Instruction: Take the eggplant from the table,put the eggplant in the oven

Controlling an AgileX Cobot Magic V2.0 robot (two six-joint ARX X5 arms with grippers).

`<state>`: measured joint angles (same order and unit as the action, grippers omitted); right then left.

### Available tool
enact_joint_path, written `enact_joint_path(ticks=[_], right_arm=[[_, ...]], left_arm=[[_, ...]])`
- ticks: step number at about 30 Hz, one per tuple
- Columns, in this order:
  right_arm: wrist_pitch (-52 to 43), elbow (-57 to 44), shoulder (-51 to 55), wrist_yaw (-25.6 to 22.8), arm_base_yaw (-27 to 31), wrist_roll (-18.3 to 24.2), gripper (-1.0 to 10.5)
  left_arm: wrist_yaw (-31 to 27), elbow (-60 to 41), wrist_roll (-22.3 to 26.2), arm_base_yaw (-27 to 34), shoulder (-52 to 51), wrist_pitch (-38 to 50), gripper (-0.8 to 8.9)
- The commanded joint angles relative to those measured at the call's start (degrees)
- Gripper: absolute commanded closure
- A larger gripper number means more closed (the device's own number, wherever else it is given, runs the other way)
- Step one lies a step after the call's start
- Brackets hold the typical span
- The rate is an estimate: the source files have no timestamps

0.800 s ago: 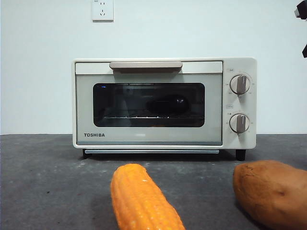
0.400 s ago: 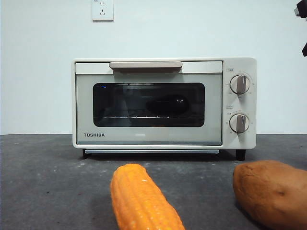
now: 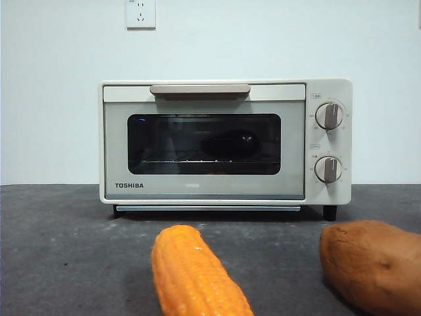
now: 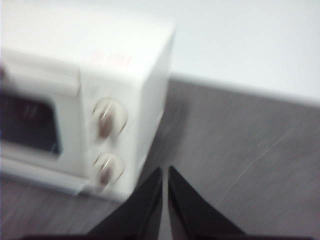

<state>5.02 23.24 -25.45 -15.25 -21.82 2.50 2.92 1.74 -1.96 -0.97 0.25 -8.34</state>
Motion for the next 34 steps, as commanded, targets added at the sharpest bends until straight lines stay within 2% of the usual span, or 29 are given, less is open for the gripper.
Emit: enact_joint_path(ticks=[1,4,9,14,19,23,31,34], right_arm=[[0.15,0.31,7.48,-0.46,3.43,3.72,9.4],[2.75,-0.02,13.75,2.89,8.28,3.30,9.4],[10.62,-1.38,21.40,3.91,17.03,3.74,9.4],[12.87,-4.31,23.85,11.52,22.27,2.62,9.4],[10.01,-9.51,24.24,16.17,23.12,2.56,9.4],[8.41,-13.73,24.24,16.92,23.08,1.42,9.4],[-2.10,-22.75,24.26,17.49,23.08,-6.14,9.4],[2.58,-22.64,24.61,19.82,22.95,-7.45,9.4]], left_arm=[[0.04,-1.49,0.90,0.17,-0.07,0.61,8.07],[0.02,-1.49,0.90,0.17,-0.07,0.61,8.07],[0.02,-1.49,0.90,0.17,-0.07,0.61,8.07],[0.04,-1.49,0.90,0.17,-0.07,0.61,8.07],[0.04,-1.49,0.90,0.17,-0.07,0.61,8.07],[0.04,-1.49,0.90,0.17,-0.07,0.61,8.07],[0.04,-1.49,0.90,0.15,-0.07,0.63,8.07],[0.02,-1.49,0.90,0.17,-0.07,0.66,8.07]])
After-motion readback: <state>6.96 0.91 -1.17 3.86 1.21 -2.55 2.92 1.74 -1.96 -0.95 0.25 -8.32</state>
